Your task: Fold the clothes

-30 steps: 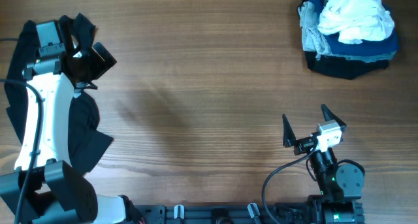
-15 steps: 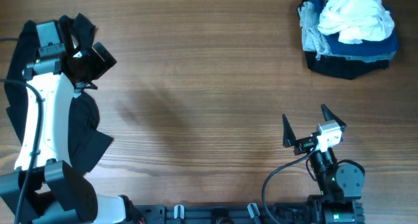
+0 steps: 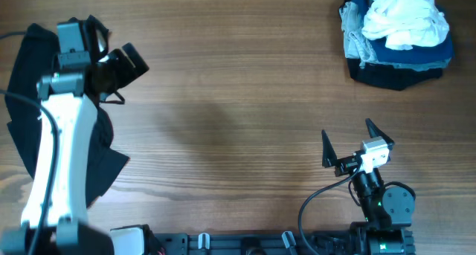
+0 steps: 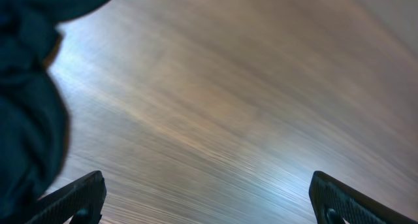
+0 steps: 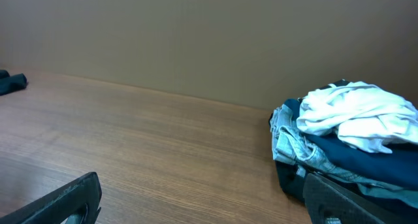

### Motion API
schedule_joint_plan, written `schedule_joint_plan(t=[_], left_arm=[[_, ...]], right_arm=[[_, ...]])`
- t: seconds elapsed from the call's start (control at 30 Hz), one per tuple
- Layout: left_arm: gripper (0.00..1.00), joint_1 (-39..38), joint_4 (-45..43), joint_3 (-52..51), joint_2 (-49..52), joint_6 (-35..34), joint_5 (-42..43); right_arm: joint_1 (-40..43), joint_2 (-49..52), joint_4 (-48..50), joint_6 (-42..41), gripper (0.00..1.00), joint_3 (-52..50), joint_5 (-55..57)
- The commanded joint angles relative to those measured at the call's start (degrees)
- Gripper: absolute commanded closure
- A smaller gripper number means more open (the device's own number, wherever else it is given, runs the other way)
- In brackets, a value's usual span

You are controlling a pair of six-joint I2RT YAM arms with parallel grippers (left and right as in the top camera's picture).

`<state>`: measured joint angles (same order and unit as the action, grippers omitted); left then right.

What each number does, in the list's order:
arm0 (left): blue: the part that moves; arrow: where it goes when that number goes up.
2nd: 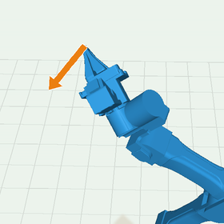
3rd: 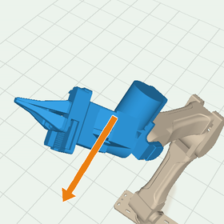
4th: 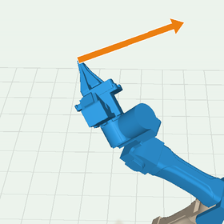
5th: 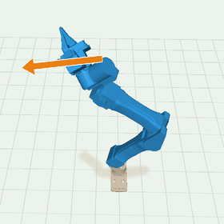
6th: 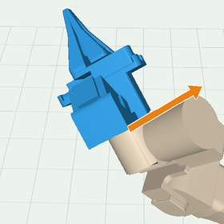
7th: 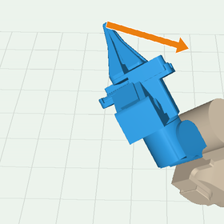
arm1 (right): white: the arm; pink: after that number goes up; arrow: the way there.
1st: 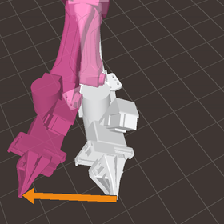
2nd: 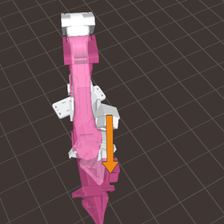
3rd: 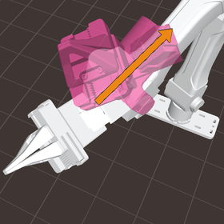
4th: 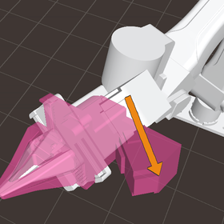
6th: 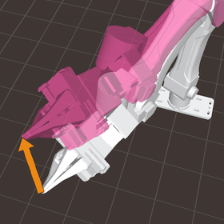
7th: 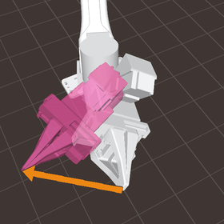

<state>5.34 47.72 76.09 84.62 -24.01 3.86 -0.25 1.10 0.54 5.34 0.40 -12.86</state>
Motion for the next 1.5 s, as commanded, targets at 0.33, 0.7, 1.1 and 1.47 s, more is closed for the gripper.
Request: schedule_joint_plan(t=[0.33, 0.7, 1.1, 1.47], left_arm=[[0.0, -2.9, -16.6, -16.4, -28.0, 4.9, -0.5], [0.0, -5.3, -42.4, -46.5, -51.3, 7.1, -0.4], [0.0, -6.3, -48.4, -61.9, -69.9, 7.1, -1.2], [0.0, -6.3, -48.0, -64.0, -78.5, 7.1, -1.4]], right_arm=[[-0.3, -0.5, 0.5, -1.0, 0.0, -0.1, 1.0], [-0.3, -0.5, 0.5, -1.0, 0.0, -0.1, 1.0], [-0.3, -0.5, 0.5, -1.0, 0.0, -0.1, 1.0], [-0.3, -0.5, 0.5, -1.0, 0.0, -0.1, 1.0]])
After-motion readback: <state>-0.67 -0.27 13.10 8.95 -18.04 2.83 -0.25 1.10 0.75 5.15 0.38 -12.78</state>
